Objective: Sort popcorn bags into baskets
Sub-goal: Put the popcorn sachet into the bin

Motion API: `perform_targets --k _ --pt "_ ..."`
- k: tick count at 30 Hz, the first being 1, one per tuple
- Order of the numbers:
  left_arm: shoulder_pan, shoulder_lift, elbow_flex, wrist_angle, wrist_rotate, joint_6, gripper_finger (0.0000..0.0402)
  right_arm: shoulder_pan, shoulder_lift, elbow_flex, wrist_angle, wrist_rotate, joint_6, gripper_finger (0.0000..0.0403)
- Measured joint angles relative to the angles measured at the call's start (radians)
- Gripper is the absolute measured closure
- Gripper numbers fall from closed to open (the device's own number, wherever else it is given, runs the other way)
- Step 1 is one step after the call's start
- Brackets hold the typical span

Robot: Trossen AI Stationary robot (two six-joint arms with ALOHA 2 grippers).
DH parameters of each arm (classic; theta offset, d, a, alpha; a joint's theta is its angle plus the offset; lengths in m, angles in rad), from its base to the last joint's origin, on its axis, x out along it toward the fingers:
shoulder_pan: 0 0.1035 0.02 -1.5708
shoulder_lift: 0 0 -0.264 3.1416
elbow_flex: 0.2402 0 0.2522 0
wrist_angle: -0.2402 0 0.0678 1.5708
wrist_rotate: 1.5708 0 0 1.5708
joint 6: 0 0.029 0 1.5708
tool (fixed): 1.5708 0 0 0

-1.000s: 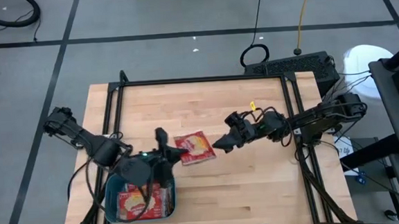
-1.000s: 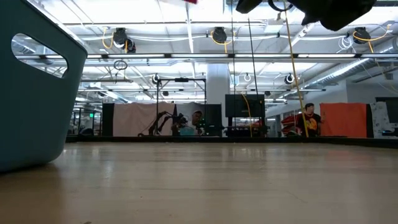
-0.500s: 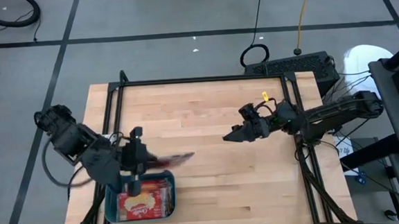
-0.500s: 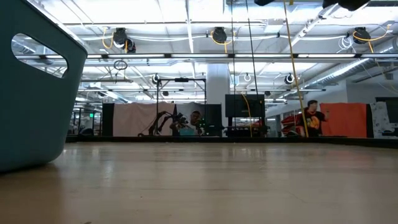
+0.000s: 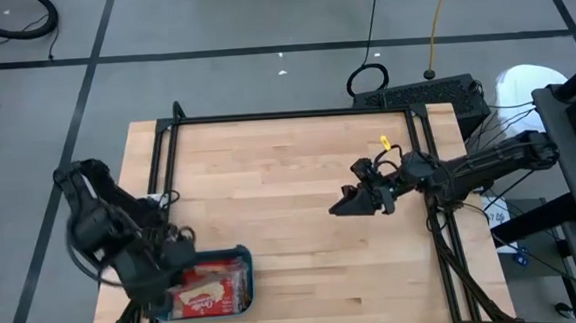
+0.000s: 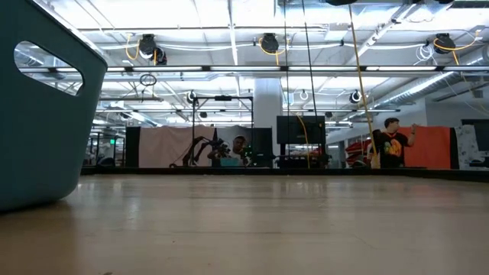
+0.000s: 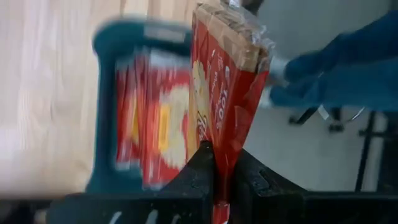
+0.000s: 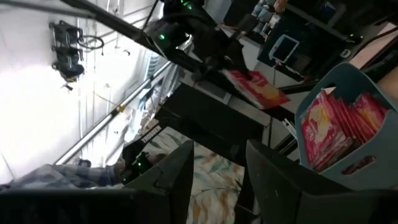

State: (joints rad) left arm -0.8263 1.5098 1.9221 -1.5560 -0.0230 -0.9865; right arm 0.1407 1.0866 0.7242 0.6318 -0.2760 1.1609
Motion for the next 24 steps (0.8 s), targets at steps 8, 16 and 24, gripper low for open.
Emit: perform_targets --k 8,16,24 --pt "0.003 0.184 -0.001 -0.013 0.085 -0.114 0.0382 0.014 0.000 0.000 -0.042 0.010 -0.041 0.0261" --pt "0.062 0.243 -0.002 -0.015 0.217 -0.154 0.0382 0.014 0.000 0.000 -0.050 0.013 -0.058 0.0261" --pt "0.136 0.197 -0.002 -0.014 0.183 0.142 0.0382 0.014 0.000 -0.001 -0.094 0.013 -0.063 0.0261"
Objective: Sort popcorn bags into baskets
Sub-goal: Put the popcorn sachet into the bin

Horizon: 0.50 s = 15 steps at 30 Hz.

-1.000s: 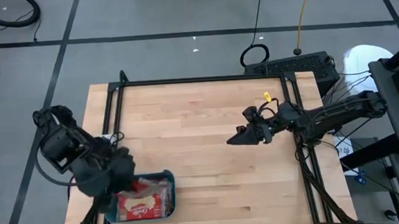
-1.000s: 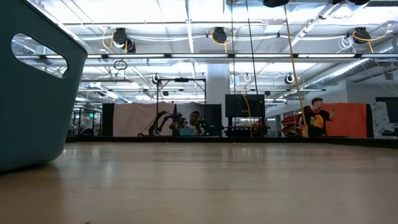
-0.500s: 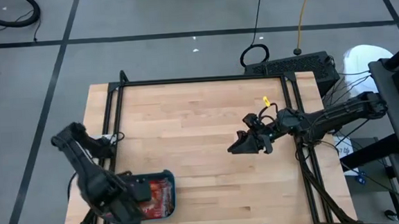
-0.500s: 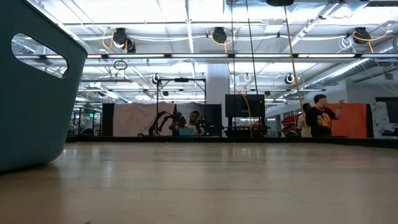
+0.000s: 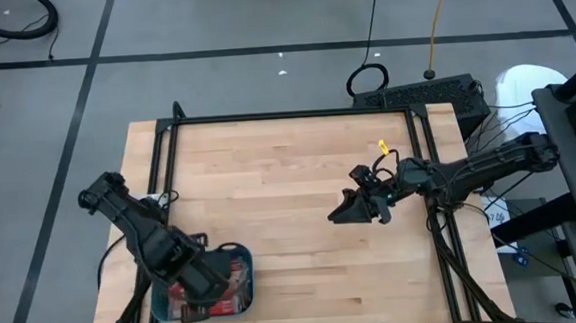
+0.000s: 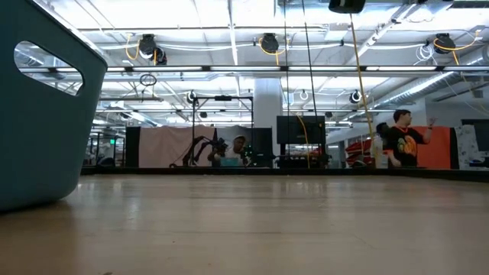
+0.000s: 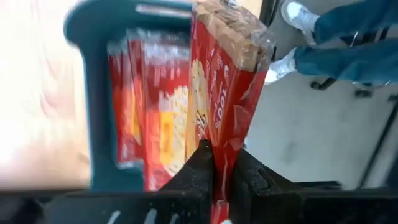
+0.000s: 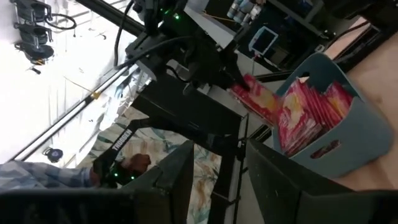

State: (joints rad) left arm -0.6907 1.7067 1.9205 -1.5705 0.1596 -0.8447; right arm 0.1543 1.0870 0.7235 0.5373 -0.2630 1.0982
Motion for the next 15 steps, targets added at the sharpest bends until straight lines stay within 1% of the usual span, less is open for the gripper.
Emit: perform_targets --k 2,5,9,12,15 --pt "0.003 0.003 0.000 0.001 -0.030 0.070 0.0382 0.000 0.000 0.000 0.000 -0.001 0.005 0.0261" --pt "0.002 0.012 -0.002 -0.001 -0.054 0.112 0.0382 0.000 0.000 0.000 -0.004 0.000 0.006 0.0261" --pt "0.004 0.024 -0.026 0.002 -0.054 0.076 0.0382 0.000 0.000 0.000 -0.004 0.002 0.001 0.0261" --pt "-0.007 0.026 -0.075 -0.001 -0.053 0.038 0.0374 0.000 0.000 0.000 -0.004 0.003 -0.006 0.0261" --pt "-0.013 0.028 -0.126 0.000 -0.011 -0.005 0.0365 0.000 0.000 0.000 -0.004 0.004 -0.011 0.0261"
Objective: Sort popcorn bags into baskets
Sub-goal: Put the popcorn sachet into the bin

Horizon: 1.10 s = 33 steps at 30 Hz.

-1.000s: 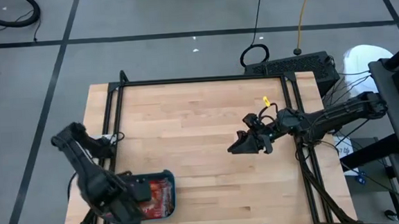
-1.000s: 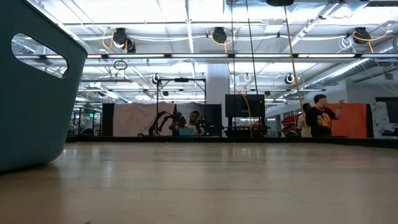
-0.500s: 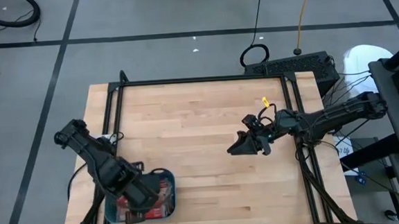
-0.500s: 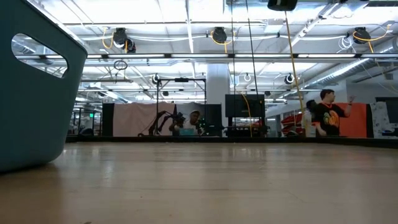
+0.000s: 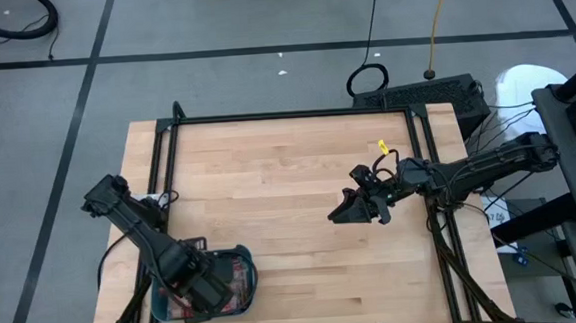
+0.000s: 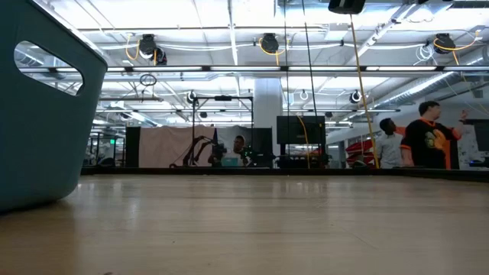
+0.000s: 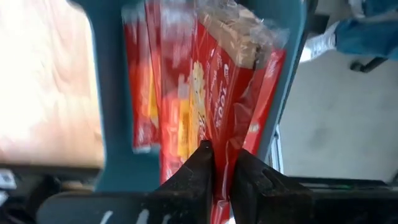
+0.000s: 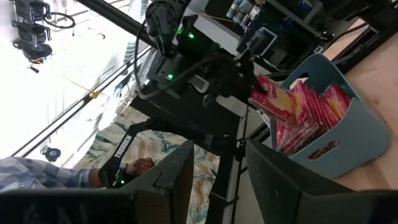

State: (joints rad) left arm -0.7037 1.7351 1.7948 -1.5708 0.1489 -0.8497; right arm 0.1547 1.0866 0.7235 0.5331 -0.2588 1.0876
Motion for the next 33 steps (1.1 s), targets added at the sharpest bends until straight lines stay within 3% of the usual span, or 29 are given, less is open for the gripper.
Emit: perform_targets --k 5,25,33 --pt "0.001 0.000 -0.033 -0.001 0.075 -0.044 0.0360 0.000 0.000 0.000 0.000 0.000 -0.001 0.0261" --pt "-0.037 -0.001 -0.033 0.055 0.061 -0.088 0.0355 0.000 0.000 0.000 0.000 -0.003 -0.024 0.0261" --pt "-0.045 -0.013 -0.015 0.003 0.101 -0.125 0.0383 0.000 0.000 0.000 0.000 -0.004 -0.031 0.0261"
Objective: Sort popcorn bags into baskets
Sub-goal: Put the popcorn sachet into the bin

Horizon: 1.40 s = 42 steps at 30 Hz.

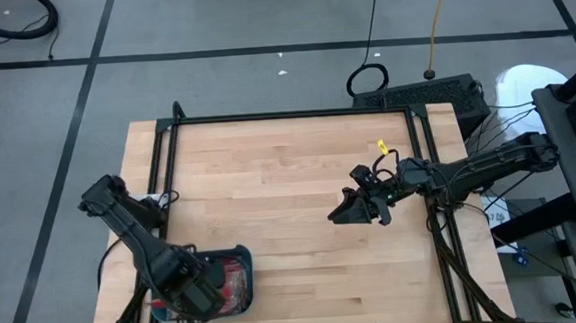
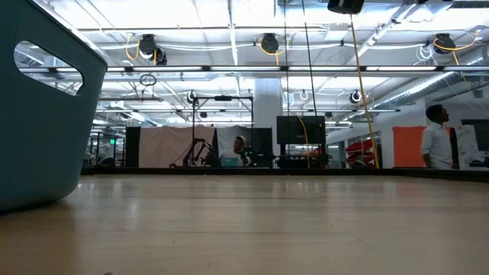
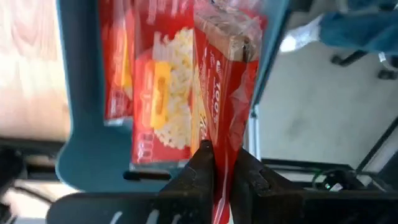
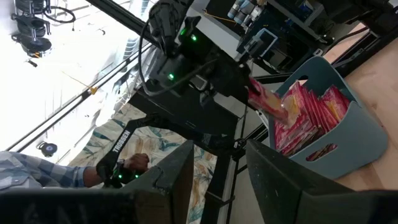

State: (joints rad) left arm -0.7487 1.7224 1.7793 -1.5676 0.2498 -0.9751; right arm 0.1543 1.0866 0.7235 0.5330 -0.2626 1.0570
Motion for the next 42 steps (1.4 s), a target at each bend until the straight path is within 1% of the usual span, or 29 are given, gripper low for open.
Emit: perform_targets --k 4,7,10,16,19,24,30,32,34,37,40,42 --pt "0.005 -0.026 0.011 -0.009 -0.108 0.008 0.0372 0.000 0.000 0.000 -0.007 0.000 -0.006 0.0261" --pt "0.018 -0.022 0.010 0.000 -0.164 0.092 0.0370 -0.001 0.000 0.000 -0.021 0.000 -0.008 0.0261" --pt "0.030 -0.017 0.010 -0.005 -0.195 0.149 0.0369 -0.002 0.000 0.000 -0.038 0.000 -0.005 0.0261" --pt "0.013 -0.005 -0.028 -0.005 -0.198 0.186 0.0367 -0.002 0.000 0.000 -0.042 0.000 -0.002 0.0261" --pt "-0.001 -0.006 -0.042 -0.005 -0.194 0.182 0.0357 -0.002 0.000 0.000 -0.041 0.002 -0.003 0.0261" --pt "-0.021 -0.005 -0.042 0.035 -0.173 0.146 0.0325 -0.002 0.000 0.000 -0.040 0.003 -0.003 0.0261" --pt "-0.046 -0.005 -0.042 0.134 -0.172 0.063 0.0274 -0.002 0.000 0.000 -0.040 0.003 -0.005 0.0261" --pt "-0.046 -0.005 -0.042 0.176 -0.172 0.047 0.0261 -0.002 0.000 0.000 -0.040 0.004 -0.010 0.0261" --pt "-0.046 -0.005 -0.042 0.179 -0.187 0.011 0.0253 -0.002 0.000 0.000 -0.040 0.004 -0.017 0.0261" --pt "-0.023 -0.006 -0.042 0.165 -0.229 -0.030 0.0252 -0.002 0.000 0.000 -0.040 0.005 -0.026 0.0261" --pt "0.023 -0.006 -0.042 0.166 -0.237 0.008 0.0263 -0.002 0.000 0.000 -0.047 0.039 -0.022 0.0261" --pt "0.053 -0.006 -0.042 0.166 -0.242 0.045 0.0275 -0.002 0.000 0.000 -0.052 0.083 -0.022 0.0261"
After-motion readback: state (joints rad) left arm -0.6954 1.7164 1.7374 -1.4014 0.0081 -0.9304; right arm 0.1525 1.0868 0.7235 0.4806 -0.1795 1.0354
